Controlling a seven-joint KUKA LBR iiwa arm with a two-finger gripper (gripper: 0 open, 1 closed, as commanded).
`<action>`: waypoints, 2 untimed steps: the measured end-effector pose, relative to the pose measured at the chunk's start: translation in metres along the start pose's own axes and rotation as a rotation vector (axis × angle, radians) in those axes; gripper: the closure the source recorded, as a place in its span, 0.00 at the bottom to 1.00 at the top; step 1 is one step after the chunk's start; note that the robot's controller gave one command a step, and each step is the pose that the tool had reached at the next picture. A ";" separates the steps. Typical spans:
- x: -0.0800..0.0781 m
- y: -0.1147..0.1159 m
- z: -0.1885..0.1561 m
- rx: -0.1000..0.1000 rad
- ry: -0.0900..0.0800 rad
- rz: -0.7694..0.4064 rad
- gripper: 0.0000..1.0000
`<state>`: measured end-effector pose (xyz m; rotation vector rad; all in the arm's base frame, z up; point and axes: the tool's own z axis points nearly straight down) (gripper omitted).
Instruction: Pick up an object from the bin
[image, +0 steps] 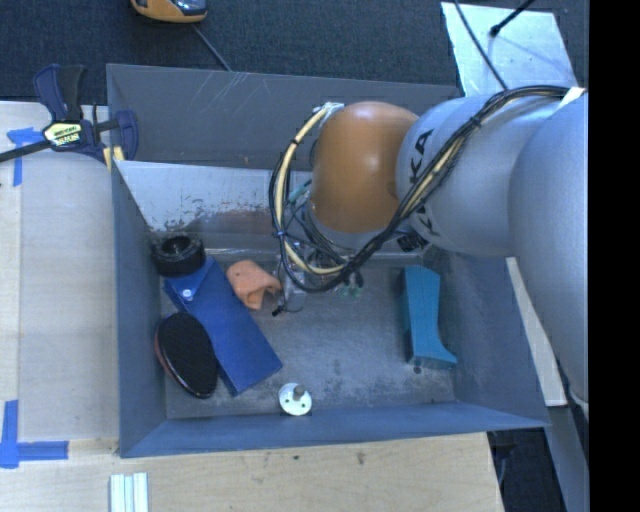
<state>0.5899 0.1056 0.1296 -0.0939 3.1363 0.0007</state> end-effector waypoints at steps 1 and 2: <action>0.006 0.002 -0.022 0.000 0.000 -0.004 1.00; -0.027 0.013 -0.120 0.000 0.000 -0.011 1.00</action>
Offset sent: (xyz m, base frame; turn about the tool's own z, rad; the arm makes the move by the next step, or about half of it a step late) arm 0.0242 0.0152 0.1193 -0.0109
